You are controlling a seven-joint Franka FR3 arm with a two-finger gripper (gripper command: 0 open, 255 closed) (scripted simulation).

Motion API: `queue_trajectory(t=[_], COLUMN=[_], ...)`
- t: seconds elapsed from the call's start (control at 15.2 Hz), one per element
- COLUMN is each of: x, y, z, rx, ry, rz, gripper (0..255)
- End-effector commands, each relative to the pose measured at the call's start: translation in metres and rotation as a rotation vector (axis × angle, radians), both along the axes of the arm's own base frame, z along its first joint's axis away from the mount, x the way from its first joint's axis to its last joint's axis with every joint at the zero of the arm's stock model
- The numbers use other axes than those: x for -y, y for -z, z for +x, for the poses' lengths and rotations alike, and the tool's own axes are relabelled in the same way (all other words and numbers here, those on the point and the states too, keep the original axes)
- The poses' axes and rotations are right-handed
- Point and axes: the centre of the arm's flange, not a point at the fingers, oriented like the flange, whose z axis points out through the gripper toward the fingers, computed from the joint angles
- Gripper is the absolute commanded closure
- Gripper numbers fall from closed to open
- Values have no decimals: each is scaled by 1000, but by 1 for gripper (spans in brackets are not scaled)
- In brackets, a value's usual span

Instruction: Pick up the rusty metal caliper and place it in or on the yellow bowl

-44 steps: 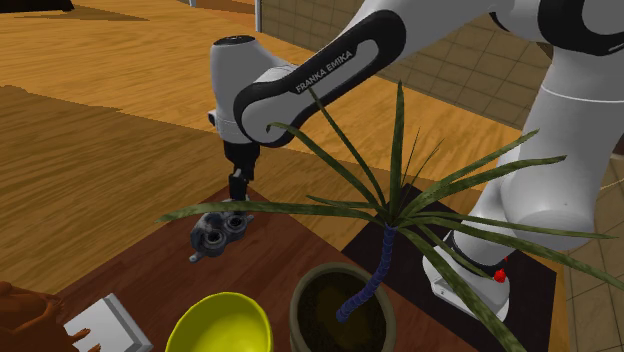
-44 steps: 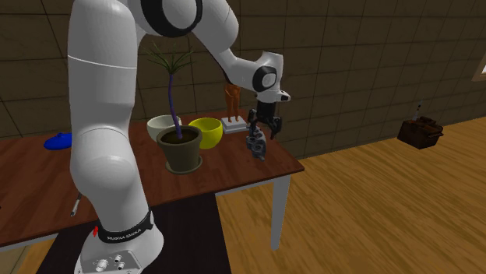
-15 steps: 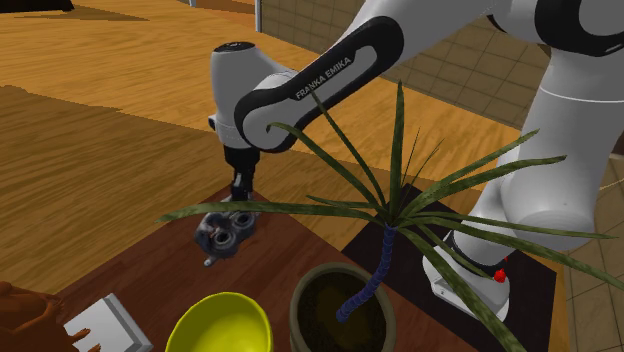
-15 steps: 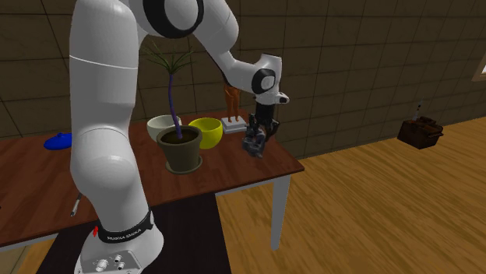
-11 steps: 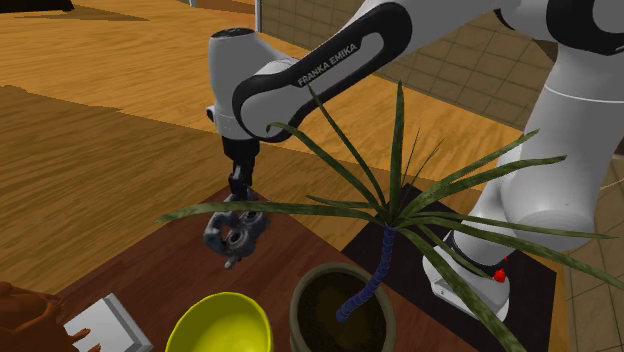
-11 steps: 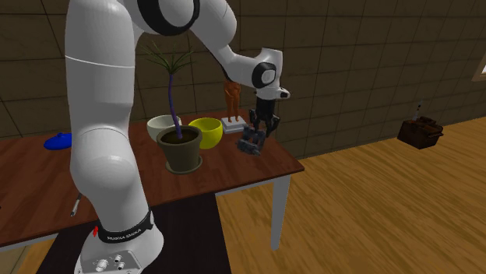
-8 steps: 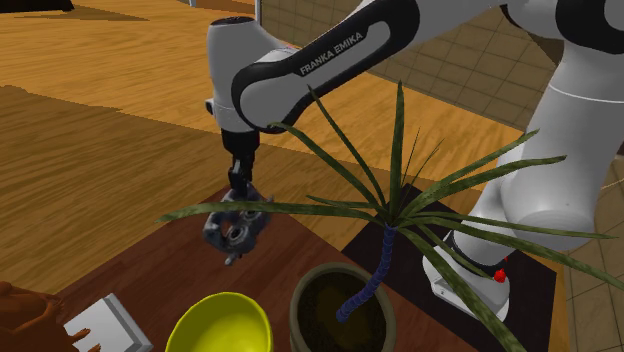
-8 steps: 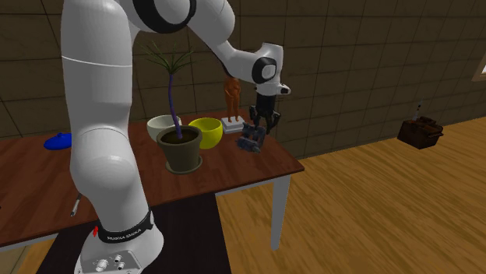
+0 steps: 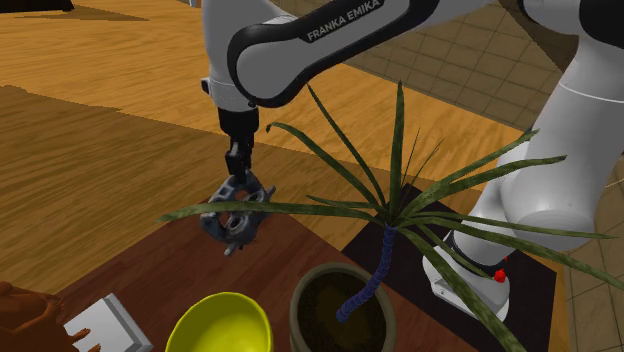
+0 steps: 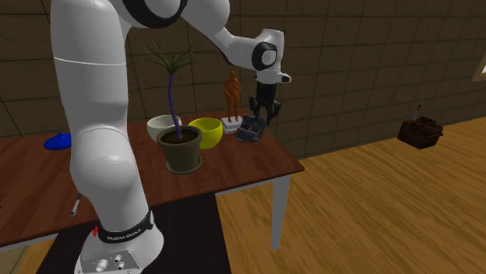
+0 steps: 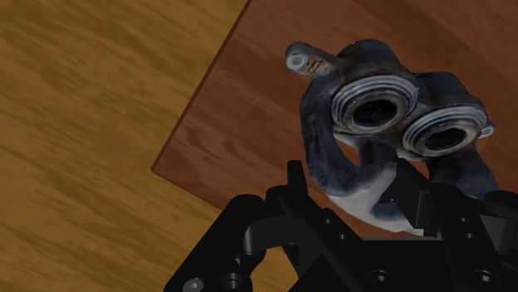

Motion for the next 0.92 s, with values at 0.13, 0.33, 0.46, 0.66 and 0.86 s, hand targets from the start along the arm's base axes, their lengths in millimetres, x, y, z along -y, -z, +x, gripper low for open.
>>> queue_trajectory(t=[0.13, 0.33, 0.46, 0.66, 0.86], x=[0, 0, 0, 0, 0], y=[-20, -36, -47, -63, -79], z=[0, 0, 0, 0, 0], rx=[1, 1, 1, 1, 1], ry=[0, 0, 0, 0, 0], rz=[0, 0, 0, 0, 0], gripper=[255, 255, 255, 255, 255])
